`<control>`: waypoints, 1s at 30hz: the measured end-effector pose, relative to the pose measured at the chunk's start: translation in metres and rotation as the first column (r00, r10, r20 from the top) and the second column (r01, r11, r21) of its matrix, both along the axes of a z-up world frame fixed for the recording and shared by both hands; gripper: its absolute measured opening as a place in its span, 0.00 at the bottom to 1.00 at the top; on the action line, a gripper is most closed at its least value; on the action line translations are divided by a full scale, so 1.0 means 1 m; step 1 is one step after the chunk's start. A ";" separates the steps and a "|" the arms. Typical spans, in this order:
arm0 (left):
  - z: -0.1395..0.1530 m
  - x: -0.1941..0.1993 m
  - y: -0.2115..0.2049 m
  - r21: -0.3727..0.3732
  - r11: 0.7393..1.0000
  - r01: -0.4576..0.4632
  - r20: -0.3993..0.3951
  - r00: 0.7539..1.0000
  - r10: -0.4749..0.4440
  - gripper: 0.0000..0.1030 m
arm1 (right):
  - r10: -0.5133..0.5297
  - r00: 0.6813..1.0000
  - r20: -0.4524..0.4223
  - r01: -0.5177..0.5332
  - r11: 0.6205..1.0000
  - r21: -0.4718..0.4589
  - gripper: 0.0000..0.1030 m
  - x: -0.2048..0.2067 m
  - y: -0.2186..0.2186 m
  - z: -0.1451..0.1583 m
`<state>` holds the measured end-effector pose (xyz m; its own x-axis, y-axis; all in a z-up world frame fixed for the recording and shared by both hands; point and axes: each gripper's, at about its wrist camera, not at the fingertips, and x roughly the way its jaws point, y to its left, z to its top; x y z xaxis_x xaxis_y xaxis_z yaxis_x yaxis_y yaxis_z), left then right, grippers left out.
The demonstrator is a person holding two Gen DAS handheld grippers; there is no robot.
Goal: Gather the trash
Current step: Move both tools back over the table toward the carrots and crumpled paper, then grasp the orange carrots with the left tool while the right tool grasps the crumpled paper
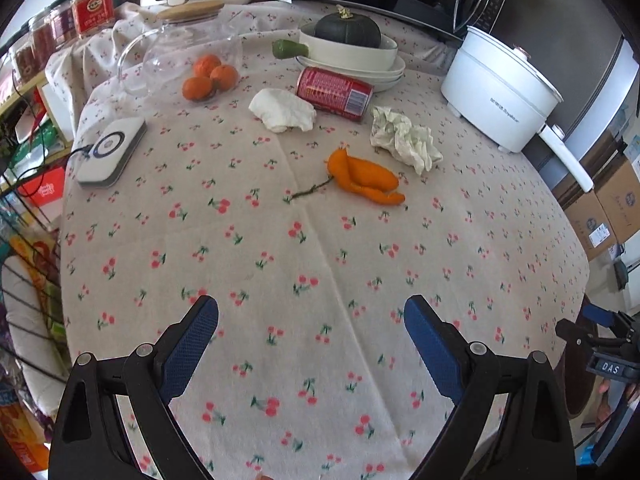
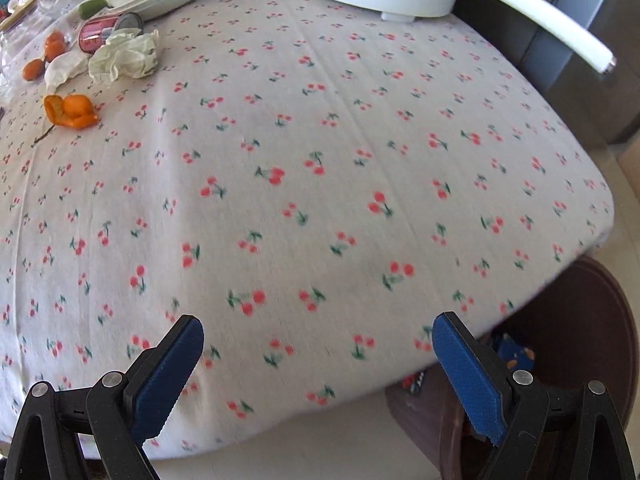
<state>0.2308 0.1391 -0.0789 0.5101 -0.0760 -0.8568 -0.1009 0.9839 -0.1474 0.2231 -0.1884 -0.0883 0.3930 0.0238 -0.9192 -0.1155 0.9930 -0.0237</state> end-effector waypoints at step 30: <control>-0.024 0.070 0.009 -0.048 0.982 -0.182 -0.034 0.983 0.181 0.14 | 0.002 1.000 0.027 -0.003 0.999 0.039 0.92 0.033 -0.009 0.010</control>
